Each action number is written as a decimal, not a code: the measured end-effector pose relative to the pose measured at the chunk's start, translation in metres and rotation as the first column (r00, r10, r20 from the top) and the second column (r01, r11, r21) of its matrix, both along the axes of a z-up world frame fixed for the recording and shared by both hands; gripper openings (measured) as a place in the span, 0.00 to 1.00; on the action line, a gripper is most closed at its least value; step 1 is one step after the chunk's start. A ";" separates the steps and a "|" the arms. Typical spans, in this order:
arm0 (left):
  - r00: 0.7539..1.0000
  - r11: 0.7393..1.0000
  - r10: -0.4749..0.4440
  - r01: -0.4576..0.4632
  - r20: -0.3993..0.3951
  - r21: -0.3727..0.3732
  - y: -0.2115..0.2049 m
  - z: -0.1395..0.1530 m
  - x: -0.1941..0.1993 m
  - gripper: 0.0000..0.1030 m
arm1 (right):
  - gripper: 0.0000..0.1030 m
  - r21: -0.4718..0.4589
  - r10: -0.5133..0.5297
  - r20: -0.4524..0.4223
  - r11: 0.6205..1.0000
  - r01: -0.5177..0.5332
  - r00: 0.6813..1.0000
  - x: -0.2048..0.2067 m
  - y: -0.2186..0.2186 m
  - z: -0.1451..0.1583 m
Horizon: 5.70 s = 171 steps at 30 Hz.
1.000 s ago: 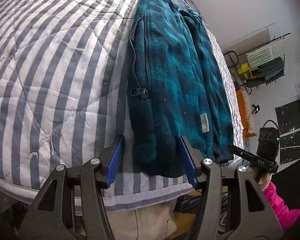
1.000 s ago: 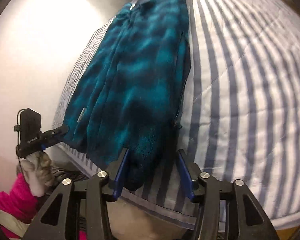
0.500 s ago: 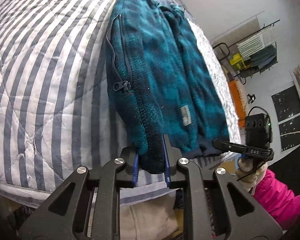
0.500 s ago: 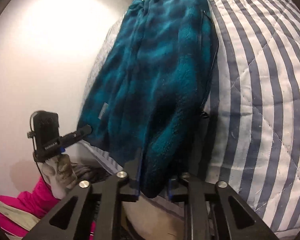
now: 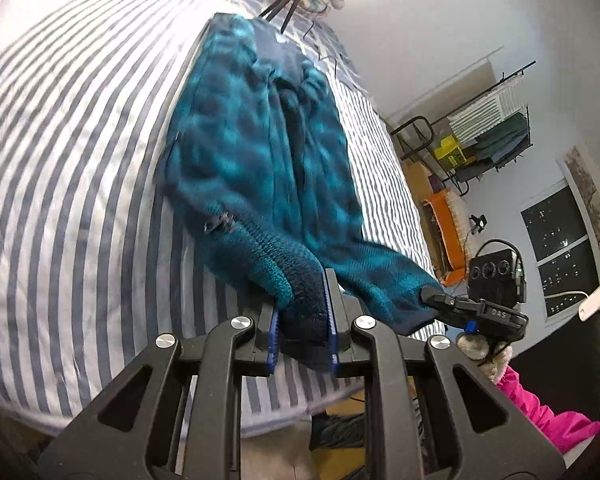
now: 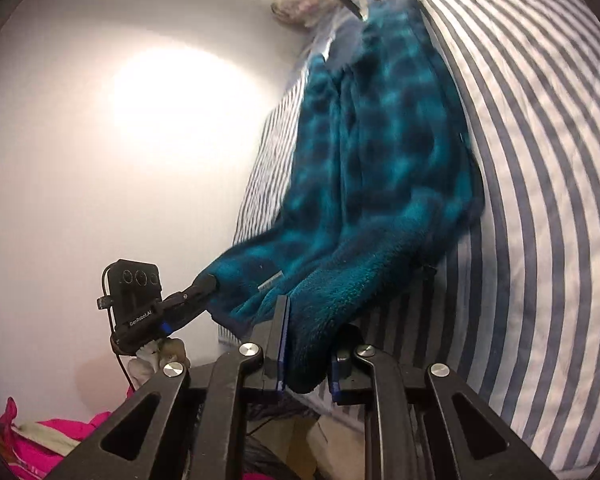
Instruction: Fold large clothes
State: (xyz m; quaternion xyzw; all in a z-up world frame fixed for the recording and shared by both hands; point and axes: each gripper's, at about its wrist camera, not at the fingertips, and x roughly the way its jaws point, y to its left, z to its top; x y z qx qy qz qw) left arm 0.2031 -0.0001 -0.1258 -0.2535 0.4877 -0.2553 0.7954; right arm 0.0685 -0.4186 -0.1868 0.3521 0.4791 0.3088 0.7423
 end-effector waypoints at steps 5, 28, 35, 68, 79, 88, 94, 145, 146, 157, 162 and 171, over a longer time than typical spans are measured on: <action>0.999 0.999 0.011 -0.012 0.046 0.030 -0.007 0.020 0.037 0.16 | 0.13 -0.027 -0.050 0.038 0.998 0.051 0.998 0.033 -0.001 0.018; 0.974 0.987 0.157 -0.148 -0.160 0.070 -0.015 -0.065 0.171 0.18 | 0.19 -0.179 -0.145 -0.106 0.976 0.125 0.984 0.181 0.012 -0.033; 0.958 0.978 0.162 -0.188 -0.235 -0.091 0.006 -0.054 0.178 0.36 | 0.39 0.087 -0.130 -0.163 0.986 0.145 0.978 0.173 -0.026 -0.029; 0.996 0.978 0.067 -0.053 -0.061 0.202 -0.002 -0.057 0.158 0.11 | 0.00 -0.506 -0.054 0.147 0.854 0.122 0.988 0.143 0.000 0.003; 0.996 0.969 0.085 -0.083 0.002 0.231 0.007 -0.045 0.157 0.26 | 0.20 -0.471 0.075 0.294 0.879 0.076 0.953 0.124 0.019 0.046; 0.996 0.938 -0.088 0.072 0.032 0.340 -0.041 -0.039 0.166 0.26 | 0.63 -0.704 0.250 0.353 0.706 0.080 0.902 0.154 0.062 0.038; 0.989 0.904 -0.142 0.115 0.036 0.412 -0.055 -0.043 0.185 0.26 | 0.58 -0.698 0.377 0.248 0.708 -0.106 0.892 0.177 0.057 0.021; 0.976 0.878 -0.181 0.103 0.124 0.468 -0.030 -0.028 0.190 0.28 | 0.32 -0.640 0.247 0.206 0.766 -0.061 0.947 0.165 0.044 0.014; 0.976 0.886 -0.169 0.091 0.134 0.455 -0.025 -0.021 0.198 0.32 | 0.32 -0.618 0.215 0.219 0.785 -0.034 0.952 0.170 0.033 0.023; 0.985 0.910 -0.005 -0.067 0.173 0.409 0.012 -0.001 0.332 0.36 | 0.30 -0.629 -0.031 0.284 0.749 0.211 0.958 0.272 -0.051 0.044; 0.985 0.901 -0.037 -0.040 0.167 0.432 -0.007 -0.020 0.378 0.36 | 0.29 -0.596 -0.055 0.289 0.771 0.224 0.956 0.331 -0.047 0.028; 0.983 0.858 -0.123 0.035 0.139 0.513 -0.059 -0.070 0.439 0.36 | 0.29 -0.597 0.019 0.252 0.790 0.140 0.968 0.394 -0.010 -0.020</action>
